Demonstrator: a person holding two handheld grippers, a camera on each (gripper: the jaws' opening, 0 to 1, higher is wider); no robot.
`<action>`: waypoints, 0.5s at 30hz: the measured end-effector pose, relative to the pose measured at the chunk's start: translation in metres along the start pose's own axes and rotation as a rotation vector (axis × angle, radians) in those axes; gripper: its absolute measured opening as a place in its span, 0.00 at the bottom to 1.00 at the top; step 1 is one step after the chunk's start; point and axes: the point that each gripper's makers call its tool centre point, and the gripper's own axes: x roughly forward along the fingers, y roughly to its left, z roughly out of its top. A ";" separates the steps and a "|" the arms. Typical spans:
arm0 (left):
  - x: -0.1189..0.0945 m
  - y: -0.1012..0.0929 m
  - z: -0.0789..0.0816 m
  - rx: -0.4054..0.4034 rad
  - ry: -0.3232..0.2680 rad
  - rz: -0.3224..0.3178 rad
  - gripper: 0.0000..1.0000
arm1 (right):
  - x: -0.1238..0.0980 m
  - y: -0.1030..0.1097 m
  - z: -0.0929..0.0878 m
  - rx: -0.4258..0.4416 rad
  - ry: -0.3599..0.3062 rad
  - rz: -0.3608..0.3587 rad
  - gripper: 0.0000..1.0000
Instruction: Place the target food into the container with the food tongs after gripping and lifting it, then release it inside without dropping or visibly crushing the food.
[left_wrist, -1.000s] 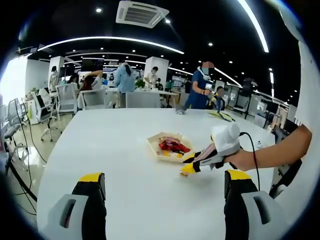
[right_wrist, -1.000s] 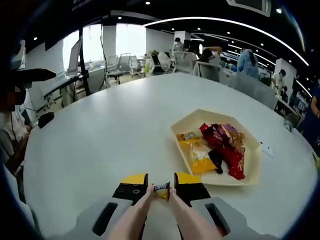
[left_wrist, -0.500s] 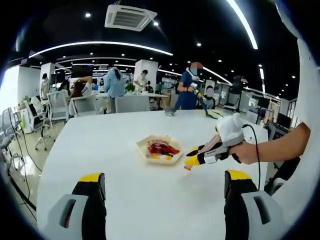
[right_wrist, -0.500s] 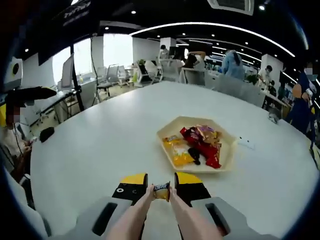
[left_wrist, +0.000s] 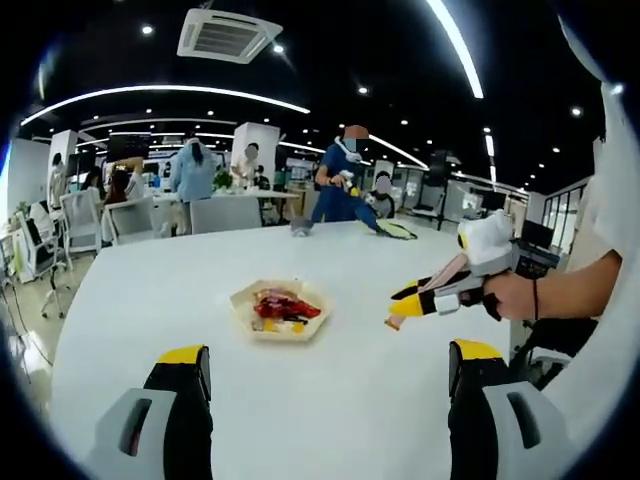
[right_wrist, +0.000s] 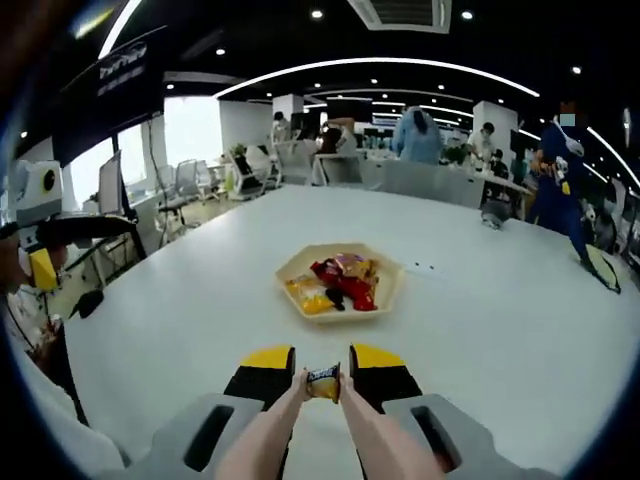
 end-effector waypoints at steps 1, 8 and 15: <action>0.002 -0.002 -0.001 0.004 0.007 -0.012 0.99 | -0.006 -0.004 -0.003 0.006 0.006 -0.016 0.20; 0.012 -0.003 -0.003 0.002 0.015 -0.050 0.99 | -0.033 -0.014 -0.015 0.039 0.006 -0.075 0.21; 0.016 0.000 -0.002 -0.014 0.009 -0.055 0.99 | -0.035 -0.016 -0.017 0.045 0.012 -0.094 0.21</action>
